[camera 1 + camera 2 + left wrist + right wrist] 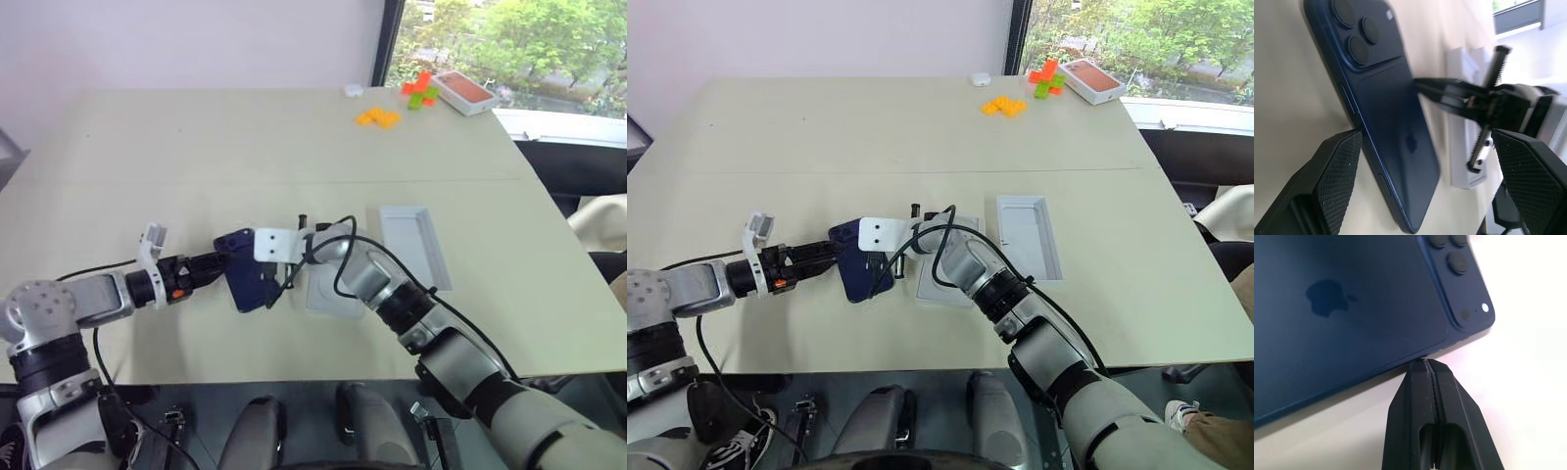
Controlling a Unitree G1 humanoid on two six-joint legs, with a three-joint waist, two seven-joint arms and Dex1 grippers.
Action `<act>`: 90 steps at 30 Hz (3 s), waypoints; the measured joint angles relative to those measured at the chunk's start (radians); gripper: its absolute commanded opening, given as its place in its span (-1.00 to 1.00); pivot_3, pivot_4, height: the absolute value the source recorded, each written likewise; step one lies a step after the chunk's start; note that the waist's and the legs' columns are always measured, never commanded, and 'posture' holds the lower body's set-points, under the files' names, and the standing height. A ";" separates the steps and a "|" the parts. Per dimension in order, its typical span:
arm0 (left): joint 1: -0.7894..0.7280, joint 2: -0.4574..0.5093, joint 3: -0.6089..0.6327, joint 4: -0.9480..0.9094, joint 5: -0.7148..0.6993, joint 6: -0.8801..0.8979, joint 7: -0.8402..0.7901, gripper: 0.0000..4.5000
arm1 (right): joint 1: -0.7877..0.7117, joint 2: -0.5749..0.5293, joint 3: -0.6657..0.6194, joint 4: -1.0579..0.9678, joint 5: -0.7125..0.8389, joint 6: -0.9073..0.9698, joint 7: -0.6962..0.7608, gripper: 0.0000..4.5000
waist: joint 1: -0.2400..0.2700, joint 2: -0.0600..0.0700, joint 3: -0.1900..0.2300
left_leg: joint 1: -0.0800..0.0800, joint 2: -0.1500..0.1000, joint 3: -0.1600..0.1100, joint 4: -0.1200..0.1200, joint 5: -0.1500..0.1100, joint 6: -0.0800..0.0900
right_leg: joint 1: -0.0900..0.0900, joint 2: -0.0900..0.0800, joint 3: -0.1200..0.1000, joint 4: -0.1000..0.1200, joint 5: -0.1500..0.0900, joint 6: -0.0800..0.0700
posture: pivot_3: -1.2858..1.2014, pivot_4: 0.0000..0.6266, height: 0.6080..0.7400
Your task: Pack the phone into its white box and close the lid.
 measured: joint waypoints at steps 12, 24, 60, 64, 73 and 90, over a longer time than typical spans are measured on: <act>-0.063 0.000 -0.061 -0.025 -0.178 0.000 0.255 0.98 | 0.000 0.010 0.011 -0.003 0.003 -0.016 0.017 -0.99 | -0.011 0.000 0.000 | 0.000 0.001 0.000 -0.004 0.001 -0.001 | -0.002 -0.001 0.001 -0.001 0.000 0.000 | 0.03 -0.52 1.00; -0.040 -0.041 0.004 -0.048 -0.357 0.000 0.558 0.98 | 0.000 0.009 0.009 -0.004 0.003 -0.017 0.026 -0.99 | -0.011 0.000 0.000 | 0.001 0.001 0.000 -0.005 0.001 -0.003 | -0.001 0.000 0.001 0.000 0.000 0.000 | 0.03 -0.52 1.00; 0.084 -0.009 -0.361 -0.124 -0.899 -0.536 1.059 0.98 | 0.010 -0.006 -0.009 -0.014 0.004 -0.001 0.058 -0.99 | 0.020 0.000 -0.001 | 0.014 0.000 0.000 -0.013 0.004 -0.005 | 0.010 0.002 0.000 -0.005 -0.003 -0.005 | 0.03 -0.52 1.00; 0.092 0.017 -0.384 -0.125 -0.915 -0.537 1.041 0.98 | 0.010 0.001 -0.007 -0.010 0.007 -0.006 0.054 -0.99 | 0.014 0.000 0.000 | 0.015 0.002 0.000 -0.015 0.004 -0.005 | 0.009 0.004 0.000 -0.005 -0.004 -0.006 | 0.03 -0.52 1.00; 0.142 0.065 -0.391 -0.146 -0.933 -0.564 0.978 0.98 | 0.010 -0.002 -0.006 -0.005 0.012 -0.013 0.049 -0.99 | 0.014 0.000 0.000 | 0.015 0.003 0.001 -0.015 0.004 -0.006 | 0.009 0.005 0.000 -0.005 -0.005 -0.007 | 0.03 -0.52 1.00; 0.252 0.070 -0.358 -0.091 -0.903 -0.611 0.743 -0.98 | 0.008 -0.015 -0.010 0.001 0.015 -0.024 0.040 -1.00 | 0.015 0.000 0.000 | 0.015 0.004 0.001 -0.016 0.004 -0.006 | 0.009 0.006 0.000 -0.005 -0.006 -0.008 | 0.03 -0.52 1.00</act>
